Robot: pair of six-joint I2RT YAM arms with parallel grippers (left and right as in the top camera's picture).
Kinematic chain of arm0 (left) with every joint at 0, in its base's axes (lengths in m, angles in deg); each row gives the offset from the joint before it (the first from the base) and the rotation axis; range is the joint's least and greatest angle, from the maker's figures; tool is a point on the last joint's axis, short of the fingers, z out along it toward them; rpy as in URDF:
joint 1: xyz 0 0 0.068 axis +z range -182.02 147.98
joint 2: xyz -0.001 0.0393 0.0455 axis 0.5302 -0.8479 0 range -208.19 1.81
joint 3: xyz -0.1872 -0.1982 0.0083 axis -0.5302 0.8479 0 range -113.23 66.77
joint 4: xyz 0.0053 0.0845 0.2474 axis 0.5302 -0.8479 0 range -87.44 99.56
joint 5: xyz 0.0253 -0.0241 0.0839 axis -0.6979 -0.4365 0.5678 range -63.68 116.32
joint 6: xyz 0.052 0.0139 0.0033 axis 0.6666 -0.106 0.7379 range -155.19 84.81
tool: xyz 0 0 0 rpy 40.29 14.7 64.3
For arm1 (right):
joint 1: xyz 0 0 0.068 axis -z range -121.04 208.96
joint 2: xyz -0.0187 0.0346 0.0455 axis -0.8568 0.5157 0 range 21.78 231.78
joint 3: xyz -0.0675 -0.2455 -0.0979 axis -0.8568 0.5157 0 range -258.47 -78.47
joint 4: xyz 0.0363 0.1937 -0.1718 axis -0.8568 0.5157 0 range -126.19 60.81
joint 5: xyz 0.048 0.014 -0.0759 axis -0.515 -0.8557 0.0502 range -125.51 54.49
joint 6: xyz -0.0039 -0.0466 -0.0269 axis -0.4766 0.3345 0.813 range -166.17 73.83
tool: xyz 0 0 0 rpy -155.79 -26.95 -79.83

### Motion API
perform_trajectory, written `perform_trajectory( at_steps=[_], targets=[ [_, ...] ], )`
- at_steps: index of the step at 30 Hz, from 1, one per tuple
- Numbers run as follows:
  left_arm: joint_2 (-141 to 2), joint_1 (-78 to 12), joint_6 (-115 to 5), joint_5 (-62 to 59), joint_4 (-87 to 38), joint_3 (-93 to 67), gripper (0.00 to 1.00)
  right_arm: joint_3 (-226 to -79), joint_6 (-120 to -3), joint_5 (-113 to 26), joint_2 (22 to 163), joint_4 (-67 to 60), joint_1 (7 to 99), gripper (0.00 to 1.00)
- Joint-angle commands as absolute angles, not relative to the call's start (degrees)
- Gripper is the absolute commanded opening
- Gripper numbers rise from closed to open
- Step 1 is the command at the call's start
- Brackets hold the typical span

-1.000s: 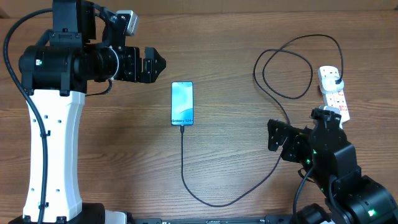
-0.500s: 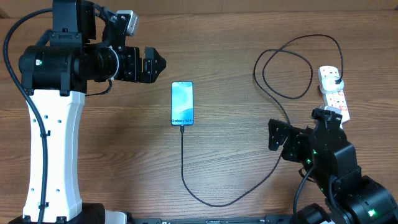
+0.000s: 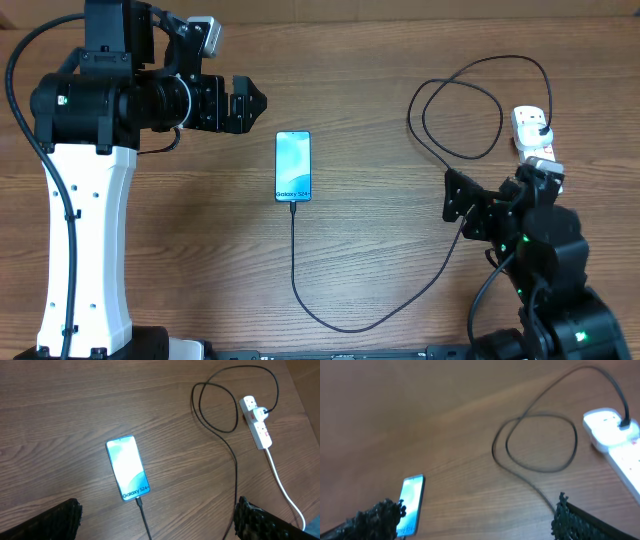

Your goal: Plug charger to phone and switch on socket

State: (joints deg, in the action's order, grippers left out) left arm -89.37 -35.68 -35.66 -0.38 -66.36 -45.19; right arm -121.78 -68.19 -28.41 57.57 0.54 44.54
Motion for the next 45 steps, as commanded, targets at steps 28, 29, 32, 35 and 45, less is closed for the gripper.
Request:
perform_trajectory(
  at_steps=[28,29,32,35,45],
  targets=[
    [-89.1,-35.8,-35.6,-0.1,-66.5,-45.4,1.00,-84.3,-63.7,-37.2,23.3,-24.1,52.3,1.00],
    [-89.1,-35.8,-35.6,-0.1,-66.5,-45.4,1.00,-83.7,-63.7,-37.3,22.7,-24.1,52.3,1.00],
    [-89.1,-35.8,-35.6,-0.1,-66.5,-45.4,1.00,-82.3,-63.7,-37.5,21.9,-24.0,52.3,1.00],
    [-89.1,-35.8,-35.6,-0.1,-66.5,-45.4,1.00,-82.1,-63.6,-37.6,21.9,-24.1,52.3,1.00],
    [-89.1,-35.8,-35.6,-0.1,-66.5,-45.4,1.00,-82.0,-63.6,-35.6,21.9,-24.3,52.3,1.00]
  ],
)
